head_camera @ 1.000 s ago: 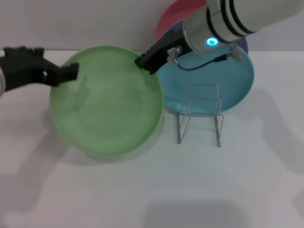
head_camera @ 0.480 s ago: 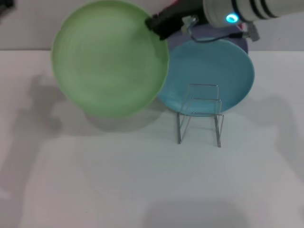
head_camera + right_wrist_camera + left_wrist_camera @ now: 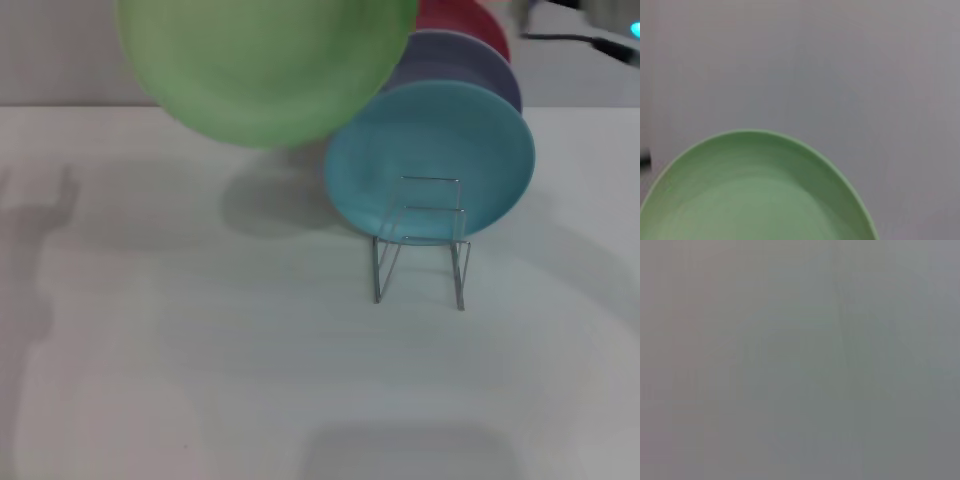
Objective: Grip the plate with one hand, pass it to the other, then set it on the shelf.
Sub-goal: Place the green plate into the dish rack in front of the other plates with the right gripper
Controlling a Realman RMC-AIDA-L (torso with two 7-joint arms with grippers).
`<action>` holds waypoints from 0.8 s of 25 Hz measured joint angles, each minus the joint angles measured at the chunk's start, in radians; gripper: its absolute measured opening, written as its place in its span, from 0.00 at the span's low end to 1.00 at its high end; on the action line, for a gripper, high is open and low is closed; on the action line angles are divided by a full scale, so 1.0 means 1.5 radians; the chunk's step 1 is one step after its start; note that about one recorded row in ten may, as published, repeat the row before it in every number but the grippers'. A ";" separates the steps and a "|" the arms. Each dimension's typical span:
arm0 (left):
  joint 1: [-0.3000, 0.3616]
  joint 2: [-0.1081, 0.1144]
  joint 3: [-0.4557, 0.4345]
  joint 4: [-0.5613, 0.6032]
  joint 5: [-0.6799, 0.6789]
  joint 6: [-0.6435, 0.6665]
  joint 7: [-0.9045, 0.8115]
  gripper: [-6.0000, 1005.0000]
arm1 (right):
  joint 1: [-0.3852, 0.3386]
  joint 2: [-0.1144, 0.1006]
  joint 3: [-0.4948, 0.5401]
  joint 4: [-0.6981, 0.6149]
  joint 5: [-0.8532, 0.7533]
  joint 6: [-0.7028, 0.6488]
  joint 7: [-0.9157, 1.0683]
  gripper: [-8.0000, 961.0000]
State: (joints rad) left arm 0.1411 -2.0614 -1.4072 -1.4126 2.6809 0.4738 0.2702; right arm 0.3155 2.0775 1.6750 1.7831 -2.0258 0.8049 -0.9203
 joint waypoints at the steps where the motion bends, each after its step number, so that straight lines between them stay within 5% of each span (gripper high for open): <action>1: -0.001 0.000 0.001 0.013 0.001 0.003 -0.008 0.80 | -0.052 0.001 -0.002 -0.003 0.106 -0.024 -0.111 0.03; 6: -0.005 0.002 0.011 0.057 0.002 0.011 -0.036 0.80 | -0.133 0.001 0.004 -0.093 0.342 -0.031 -0.404 0.03; 11: -0.009 0.002 0.016 0.074 0.002 0.011 -0.041 0.80 | -0.150 0.001 0.044 -0.186 0.476 0.027 -0.578 0.03; 20: -0.022 0.002 0.024 0.107 0.002 0.004 -0.070 0.80 | -0.175 0.003 0.068 -0.228 0.553 0.081 -0.682 0.03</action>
State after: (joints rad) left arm 0.1077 -2.0585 -1.3716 -1.2527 2.6846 0.4804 0.1647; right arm 0.0532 2.0827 1.7767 1.4406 -1.1960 0.9259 -1.9428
